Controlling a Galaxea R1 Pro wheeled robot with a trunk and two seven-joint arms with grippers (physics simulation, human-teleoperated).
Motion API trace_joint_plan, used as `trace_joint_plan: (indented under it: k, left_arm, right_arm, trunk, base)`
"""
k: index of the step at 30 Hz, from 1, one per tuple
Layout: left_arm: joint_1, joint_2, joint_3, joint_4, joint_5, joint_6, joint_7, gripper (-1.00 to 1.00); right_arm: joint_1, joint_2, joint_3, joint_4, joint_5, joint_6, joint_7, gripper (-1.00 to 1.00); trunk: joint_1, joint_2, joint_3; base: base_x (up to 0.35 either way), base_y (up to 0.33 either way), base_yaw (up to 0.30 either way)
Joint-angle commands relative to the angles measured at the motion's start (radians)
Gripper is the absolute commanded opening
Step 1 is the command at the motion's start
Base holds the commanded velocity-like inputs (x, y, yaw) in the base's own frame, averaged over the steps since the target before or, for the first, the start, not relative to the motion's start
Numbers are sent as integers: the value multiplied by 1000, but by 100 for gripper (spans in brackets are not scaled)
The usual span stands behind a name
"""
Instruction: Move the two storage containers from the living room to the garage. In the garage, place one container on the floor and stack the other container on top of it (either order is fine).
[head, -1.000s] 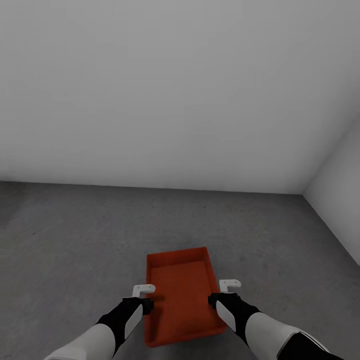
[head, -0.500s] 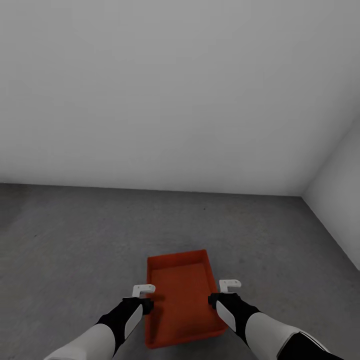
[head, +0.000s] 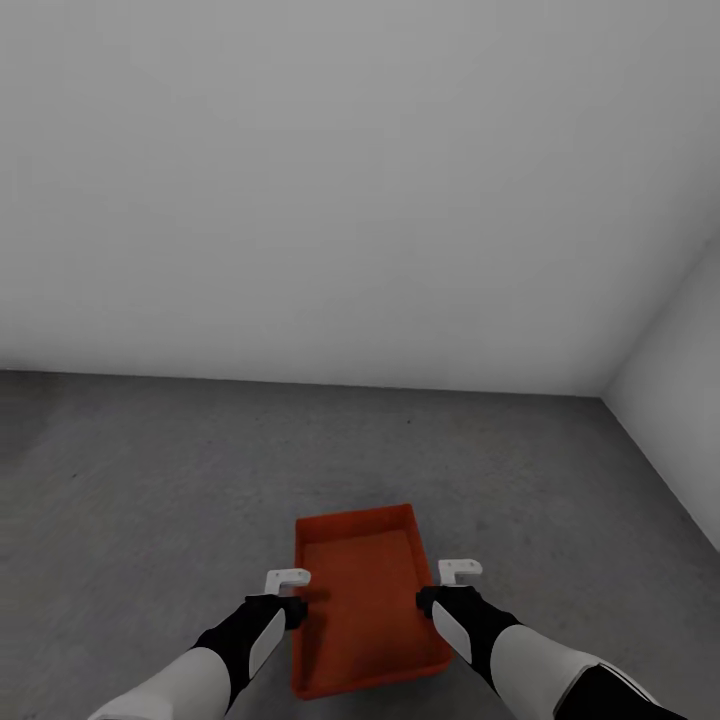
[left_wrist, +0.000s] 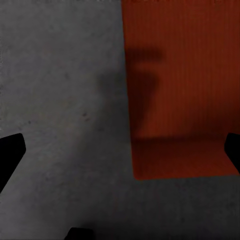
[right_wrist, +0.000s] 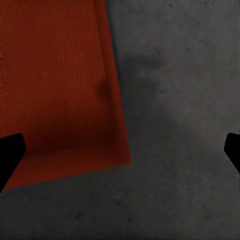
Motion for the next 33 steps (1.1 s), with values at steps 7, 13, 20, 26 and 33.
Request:
trace_joint_plan:
  k: [7,13,20,26,33]
  left_arm:
    - [0,0,-2,-2,8,5,5,100]
    - [0,0,-2,-2,8,5,5,100]
    - [0,0,-2,-2,8,5,5,100]
    - [0,0,-2,-2,8,5,5,100]
    - [0,0,-2,-2,8,5,5,100]
  right_arm:
    - [0,0,8,-2,-6,7,-6,100]
    - [0,-1,8,-2,-6,7,-6,100]
    - [0,0,9,-2,-6,7,-6,100]
    - [0,0,9,-2,-6,7,-6,100]
    - [0,-1,9,-2,-6,7,-6,100]
  trunk:
    - [-27,49,21]
    - [-50,91,40]
    - [-77,140,62]
    - [-81,147,65]
    - [-81,147,65]
  base:
    - [0,0,0]
    - [0,0,0]
    - [0,0,0]
    - [0,0,0]
    - [0,0,0]
